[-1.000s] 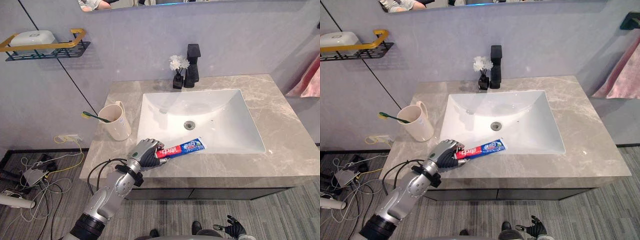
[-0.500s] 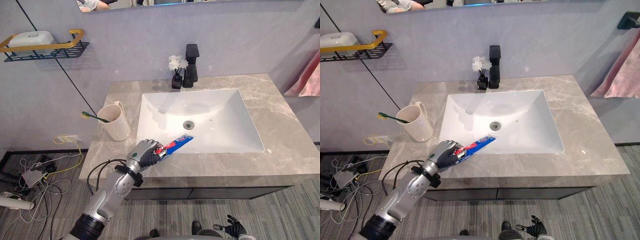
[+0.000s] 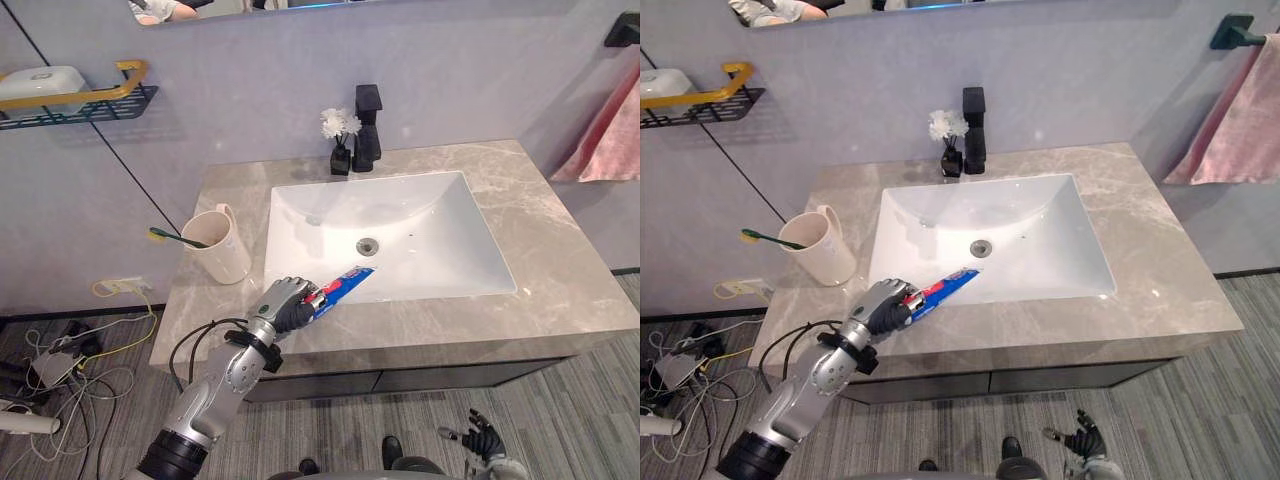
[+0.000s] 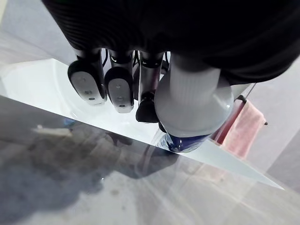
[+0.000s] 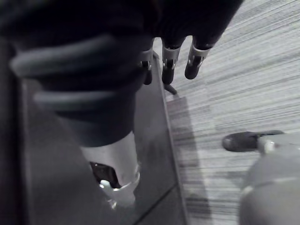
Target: Organize washtable
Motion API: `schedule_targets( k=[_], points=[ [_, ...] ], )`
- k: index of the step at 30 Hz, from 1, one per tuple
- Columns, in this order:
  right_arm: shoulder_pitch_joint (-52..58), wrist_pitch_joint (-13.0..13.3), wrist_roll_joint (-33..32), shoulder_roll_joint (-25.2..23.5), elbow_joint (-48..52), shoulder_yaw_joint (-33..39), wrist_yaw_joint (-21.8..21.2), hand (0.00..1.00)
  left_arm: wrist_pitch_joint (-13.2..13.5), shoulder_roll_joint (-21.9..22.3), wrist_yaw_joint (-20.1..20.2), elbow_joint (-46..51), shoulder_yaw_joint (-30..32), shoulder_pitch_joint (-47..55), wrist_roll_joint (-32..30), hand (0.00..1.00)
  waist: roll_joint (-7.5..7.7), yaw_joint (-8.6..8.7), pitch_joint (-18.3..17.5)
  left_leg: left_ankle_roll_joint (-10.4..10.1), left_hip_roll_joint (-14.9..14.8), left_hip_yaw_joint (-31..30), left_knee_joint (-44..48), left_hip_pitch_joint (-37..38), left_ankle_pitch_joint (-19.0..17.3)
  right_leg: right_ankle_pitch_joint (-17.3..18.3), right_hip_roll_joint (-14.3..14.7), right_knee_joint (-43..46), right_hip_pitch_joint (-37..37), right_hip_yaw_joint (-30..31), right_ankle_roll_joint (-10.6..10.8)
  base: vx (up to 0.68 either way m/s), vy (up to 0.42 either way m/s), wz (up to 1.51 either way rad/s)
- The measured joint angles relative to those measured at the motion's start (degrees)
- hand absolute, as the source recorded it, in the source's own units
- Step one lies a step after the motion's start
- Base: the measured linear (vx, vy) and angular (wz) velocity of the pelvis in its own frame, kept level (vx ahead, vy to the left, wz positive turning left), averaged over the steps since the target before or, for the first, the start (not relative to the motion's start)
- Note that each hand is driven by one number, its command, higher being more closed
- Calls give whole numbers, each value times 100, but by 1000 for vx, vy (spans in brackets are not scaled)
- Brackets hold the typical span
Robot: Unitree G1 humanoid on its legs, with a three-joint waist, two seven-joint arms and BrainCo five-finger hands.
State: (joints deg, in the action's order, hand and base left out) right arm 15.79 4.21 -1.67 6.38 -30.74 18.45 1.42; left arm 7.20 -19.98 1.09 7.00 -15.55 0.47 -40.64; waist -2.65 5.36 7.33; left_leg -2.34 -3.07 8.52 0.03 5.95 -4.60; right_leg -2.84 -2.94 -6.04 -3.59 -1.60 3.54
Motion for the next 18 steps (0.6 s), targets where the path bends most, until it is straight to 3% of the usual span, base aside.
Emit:
schedule_targets(
  k=[9,18],
  points=[
    [668,8,-72,-469,2913,1132,-25,0,15,434,1,962,506,296,2,100,244,29,-148,35,-26,384,185,20,-178,-71,72,2,89,388,-7,-20,7,-24],
    [794,203,-925,-489,4442,1287,-375,0,67,540,35,1215,507,521,35,100,266,21,-165,30,-31,452,224,3,-206,-84,82,1,130,471,-3,-12,-3,-5]
  ],
)
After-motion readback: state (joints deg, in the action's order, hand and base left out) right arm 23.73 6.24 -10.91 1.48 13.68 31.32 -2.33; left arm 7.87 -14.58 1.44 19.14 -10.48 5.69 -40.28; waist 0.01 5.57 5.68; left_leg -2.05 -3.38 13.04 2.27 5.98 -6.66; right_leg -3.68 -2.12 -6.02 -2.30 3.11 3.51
